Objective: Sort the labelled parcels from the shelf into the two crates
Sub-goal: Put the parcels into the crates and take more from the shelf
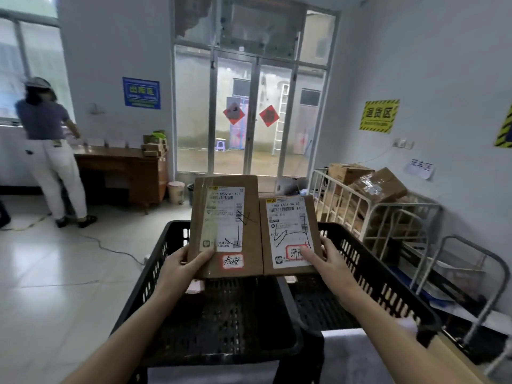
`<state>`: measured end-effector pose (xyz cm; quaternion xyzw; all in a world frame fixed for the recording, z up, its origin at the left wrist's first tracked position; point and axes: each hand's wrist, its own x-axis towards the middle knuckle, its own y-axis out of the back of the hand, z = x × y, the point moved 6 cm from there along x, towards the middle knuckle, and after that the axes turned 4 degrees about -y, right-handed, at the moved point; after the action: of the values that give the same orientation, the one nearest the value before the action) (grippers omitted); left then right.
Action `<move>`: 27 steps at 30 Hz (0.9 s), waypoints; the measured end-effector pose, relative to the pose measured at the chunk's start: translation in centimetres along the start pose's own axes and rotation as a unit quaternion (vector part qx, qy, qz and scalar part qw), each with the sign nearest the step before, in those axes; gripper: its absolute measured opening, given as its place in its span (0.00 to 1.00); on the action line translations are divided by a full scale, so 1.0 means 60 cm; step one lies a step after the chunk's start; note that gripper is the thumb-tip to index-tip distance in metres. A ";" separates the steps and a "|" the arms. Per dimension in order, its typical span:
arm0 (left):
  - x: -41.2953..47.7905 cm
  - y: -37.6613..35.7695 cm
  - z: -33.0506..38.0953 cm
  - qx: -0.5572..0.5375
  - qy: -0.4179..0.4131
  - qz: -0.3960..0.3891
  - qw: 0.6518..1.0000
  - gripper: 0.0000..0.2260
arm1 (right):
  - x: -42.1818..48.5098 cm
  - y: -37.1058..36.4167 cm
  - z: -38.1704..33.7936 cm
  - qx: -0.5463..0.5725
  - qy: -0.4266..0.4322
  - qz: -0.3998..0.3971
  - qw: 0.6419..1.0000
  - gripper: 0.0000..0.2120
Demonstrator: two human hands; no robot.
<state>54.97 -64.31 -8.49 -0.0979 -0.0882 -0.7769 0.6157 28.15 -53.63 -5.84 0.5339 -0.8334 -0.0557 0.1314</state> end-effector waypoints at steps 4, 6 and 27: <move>0.022 0.008 -0.016 -0.036 0.031 0.023 0.999 0.11 | 0.062 -0.030 0.021 0.040 -0.021 -0.055 0.997 0.24; 0.035 0.007 -0.024 -0.060 0.056 0.029 0.996 0.14 | 0.093 -0.040 0.031 0.047 -0.027 -0.080 0.995 0.28; 0.156 -0.048 -0.206 -0.071 0.210 0.142 0.965 0.14 | 0.312 -0.010 0.164 0.093 -0.098 -0.084 0.987 0.30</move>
<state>49.56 -75.67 -18.03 0.0122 0.1128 -0.6885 0.7163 18.55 -71.28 -12.43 0.6040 -0.7959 -0.0404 -0.0060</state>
